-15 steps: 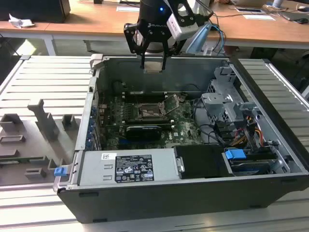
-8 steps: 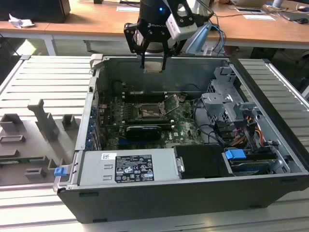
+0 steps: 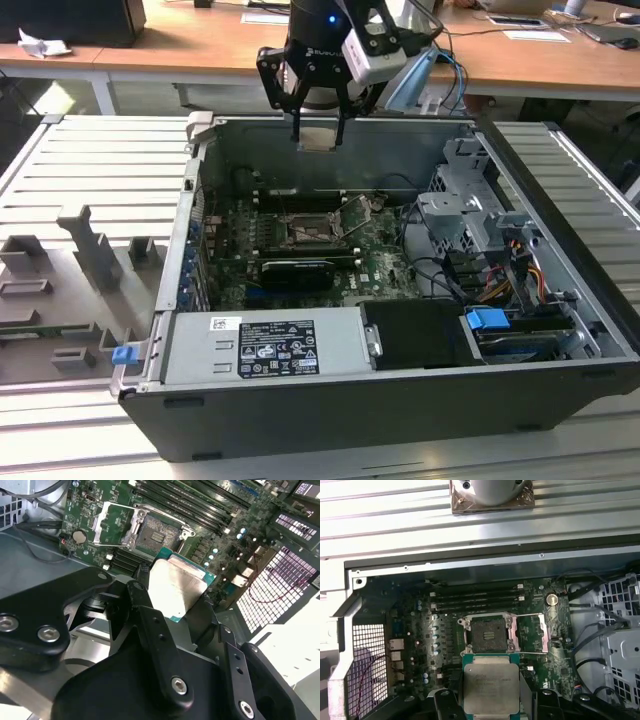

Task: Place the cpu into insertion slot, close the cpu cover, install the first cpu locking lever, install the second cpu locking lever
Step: 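Place the cpu into insertion slot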

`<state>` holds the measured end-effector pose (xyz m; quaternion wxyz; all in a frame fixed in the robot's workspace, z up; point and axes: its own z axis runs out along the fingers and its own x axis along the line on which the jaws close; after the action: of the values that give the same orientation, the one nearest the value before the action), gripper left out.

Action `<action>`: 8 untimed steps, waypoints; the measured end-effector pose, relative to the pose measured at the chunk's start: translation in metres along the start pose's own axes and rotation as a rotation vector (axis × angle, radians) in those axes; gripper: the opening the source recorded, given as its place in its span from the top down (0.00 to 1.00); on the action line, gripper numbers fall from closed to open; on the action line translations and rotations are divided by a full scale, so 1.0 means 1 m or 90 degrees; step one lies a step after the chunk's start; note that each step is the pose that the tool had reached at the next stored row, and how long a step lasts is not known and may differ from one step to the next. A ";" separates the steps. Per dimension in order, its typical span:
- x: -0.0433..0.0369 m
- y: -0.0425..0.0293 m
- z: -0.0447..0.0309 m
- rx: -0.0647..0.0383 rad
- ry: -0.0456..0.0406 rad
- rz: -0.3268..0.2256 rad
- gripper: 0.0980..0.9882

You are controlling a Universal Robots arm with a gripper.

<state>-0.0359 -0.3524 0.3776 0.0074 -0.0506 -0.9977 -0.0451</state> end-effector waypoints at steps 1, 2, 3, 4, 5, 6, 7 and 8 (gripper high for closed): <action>0.0000 0.0000 0.0000 0.000 -0.0002 0.002 0.51; 0.0000 0.0000 0.0001 0.000 -0.0004 0.004 0.51; 0.0000 0.0000 0.0001 0.000 -0.0005 0.006 0.51; 0.0000 0.0000 0.0001 0.000 -0.0008 0.009 0.51; 0.0000 0.0000 0.0001 0.000 -0.0011 0.012 0.51; 0.0000 0.0000 0.0001 0.000 -0.0014 0.016 0.51; 0.0000 0.0000 0.0001 0.000 -0.0020 0.022 0.51; 0.0000 0.0000 0.0002 -0.001 -0.0028 0.031 0.51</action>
<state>-0.0359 -0.3524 0.3775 0.0063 -0.0749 -0.9961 -0.0453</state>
